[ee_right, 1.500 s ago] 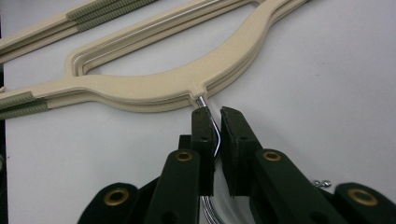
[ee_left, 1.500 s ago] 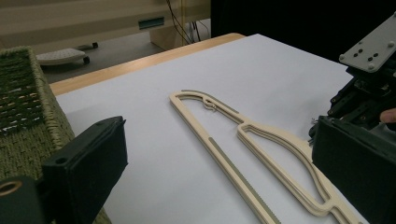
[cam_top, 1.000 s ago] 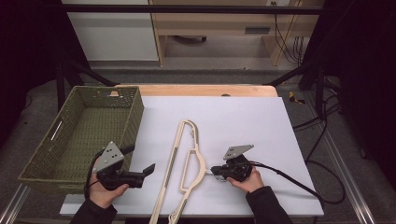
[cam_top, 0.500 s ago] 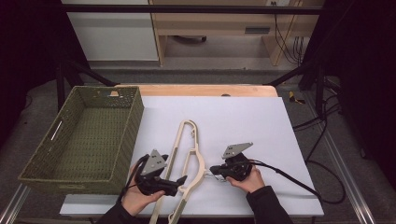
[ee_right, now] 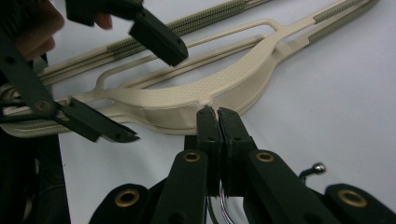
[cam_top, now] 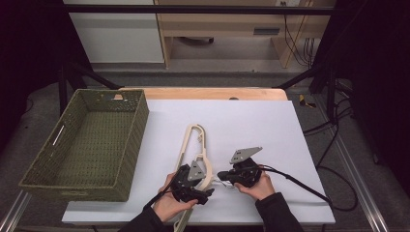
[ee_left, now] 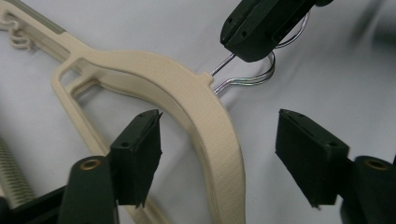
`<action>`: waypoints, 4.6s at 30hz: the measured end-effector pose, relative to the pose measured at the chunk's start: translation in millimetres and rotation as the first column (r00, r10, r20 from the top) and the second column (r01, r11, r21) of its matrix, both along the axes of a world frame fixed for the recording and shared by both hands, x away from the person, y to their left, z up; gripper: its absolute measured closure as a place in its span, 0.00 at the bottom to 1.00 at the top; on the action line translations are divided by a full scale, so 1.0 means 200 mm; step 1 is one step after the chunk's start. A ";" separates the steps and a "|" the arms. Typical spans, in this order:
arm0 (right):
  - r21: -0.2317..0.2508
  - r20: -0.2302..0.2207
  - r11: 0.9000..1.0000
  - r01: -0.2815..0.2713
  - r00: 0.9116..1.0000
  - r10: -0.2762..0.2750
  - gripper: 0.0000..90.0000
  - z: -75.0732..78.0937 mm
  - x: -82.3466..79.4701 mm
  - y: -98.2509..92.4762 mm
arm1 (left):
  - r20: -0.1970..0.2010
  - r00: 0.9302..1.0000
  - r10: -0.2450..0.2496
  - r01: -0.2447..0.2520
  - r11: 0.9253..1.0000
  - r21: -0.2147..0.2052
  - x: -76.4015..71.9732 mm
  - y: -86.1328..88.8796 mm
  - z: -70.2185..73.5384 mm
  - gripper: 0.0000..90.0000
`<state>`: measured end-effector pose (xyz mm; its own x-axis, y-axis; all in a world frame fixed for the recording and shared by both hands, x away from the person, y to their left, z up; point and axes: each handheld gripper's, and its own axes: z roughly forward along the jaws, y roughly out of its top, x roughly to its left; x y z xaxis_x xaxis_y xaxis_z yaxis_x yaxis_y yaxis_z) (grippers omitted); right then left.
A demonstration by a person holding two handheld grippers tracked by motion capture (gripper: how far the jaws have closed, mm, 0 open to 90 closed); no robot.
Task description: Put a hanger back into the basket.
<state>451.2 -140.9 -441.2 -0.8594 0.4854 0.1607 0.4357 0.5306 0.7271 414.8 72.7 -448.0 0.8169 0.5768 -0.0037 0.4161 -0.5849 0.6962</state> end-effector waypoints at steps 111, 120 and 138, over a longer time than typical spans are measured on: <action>0.304 0.199 0.893 0.333 0.894 -0.401 0.09 0.21 -0.08 -0.44 | 0.212 0.945 0.250 -0.188 0.943 -0.274 0.04 0.98 0.99 0.95; 0.303 0.206 0.893 0.332 0.893 -0.401 0.08 0.22 -0.08 -0.44 | 0.195 0.934 0.298 -0.241 0.933 -0.268 0.17 1.20 1.03 0.95; 0.288 0.208 0.898 0.333 0.893 -0.399 0.08 0.21 -0.07 -0.44 | 0.164 0.920 0.356 -0.319 0.923 -0.214 0.41 1.56 0.87 0.95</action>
<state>437.2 -228.2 -399.5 -0.6542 0.7481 0.1113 0.3466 0.1657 0.9232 497.0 383.9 -274.3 0.5681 0.8229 0.0070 0.4111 -0.2912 0.8638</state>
